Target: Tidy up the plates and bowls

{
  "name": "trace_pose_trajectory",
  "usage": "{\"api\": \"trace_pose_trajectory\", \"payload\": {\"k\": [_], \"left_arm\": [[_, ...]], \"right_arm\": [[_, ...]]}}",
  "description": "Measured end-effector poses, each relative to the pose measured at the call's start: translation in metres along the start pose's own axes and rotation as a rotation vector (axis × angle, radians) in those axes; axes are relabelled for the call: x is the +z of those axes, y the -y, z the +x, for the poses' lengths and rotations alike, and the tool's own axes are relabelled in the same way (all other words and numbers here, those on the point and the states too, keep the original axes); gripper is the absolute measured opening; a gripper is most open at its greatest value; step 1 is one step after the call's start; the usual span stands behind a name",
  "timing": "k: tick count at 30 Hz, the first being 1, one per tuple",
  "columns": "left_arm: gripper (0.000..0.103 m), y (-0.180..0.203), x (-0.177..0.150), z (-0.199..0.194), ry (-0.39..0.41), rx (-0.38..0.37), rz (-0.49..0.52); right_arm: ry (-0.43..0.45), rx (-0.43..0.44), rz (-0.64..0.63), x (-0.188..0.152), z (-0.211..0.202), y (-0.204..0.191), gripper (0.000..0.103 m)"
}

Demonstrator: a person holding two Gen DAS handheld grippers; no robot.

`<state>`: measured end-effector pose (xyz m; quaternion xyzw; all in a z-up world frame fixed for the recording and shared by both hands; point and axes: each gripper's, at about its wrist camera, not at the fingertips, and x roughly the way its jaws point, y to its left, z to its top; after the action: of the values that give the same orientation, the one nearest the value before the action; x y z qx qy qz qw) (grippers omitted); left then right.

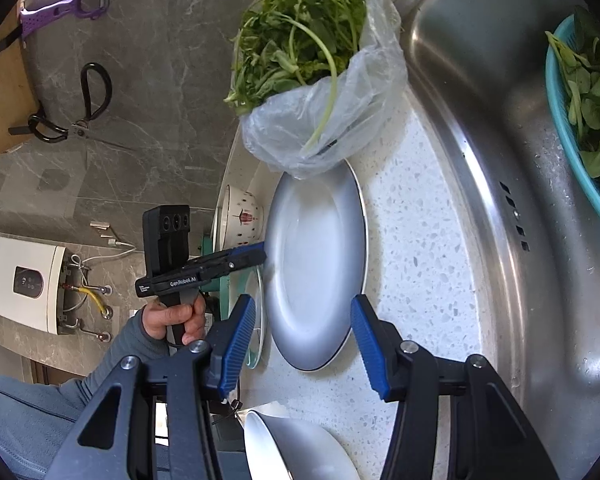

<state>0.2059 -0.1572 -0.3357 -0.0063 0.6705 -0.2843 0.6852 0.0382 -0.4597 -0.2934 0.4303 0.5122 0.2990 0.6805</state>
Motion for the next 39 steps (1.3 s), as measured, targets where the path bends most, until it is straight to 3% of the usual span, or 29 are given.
{"api": "trace_pose_trajectory", "payload": {"k": [15,24,30,32,35,39], "left_arm": [[0.043,-0.001,0.006,0.009,-0.028,-0.060,0.005],[0.043,-0.016,-0.006,-0.003,-0.042,-0.098,0.000],[0.043,-0.016,-0.006,-0.006,-0.055,-0.090,0.012],[0.043,-0.016,-0.005,-0.006,-0.061,-0.095,0.001],[0.043,-0.017,-0.002,-0.006,-0.075,-0.093,-0.009],[0.041,-0.009,-0.002,-0.006,-0.086,-0.034,0.020]], "right_arm": [[-0.025,-0.014,0.047,0.007,0.001,0.012,0.048],[-0.074,-0.093,0.090,0.018,0.014,0.010,0.044],[-0.097,-0.110,0.132,0.020,0.016,0.020,0.026],[-0.099,-0.124,0.149,0.019,0.016,0.024,0.013],[-0.102,-0.136,0.158,0.018,0.015,0.026,0.011],[-0.105,-0.167,0.145,0.017,0.016,0.021,0.011]]}}
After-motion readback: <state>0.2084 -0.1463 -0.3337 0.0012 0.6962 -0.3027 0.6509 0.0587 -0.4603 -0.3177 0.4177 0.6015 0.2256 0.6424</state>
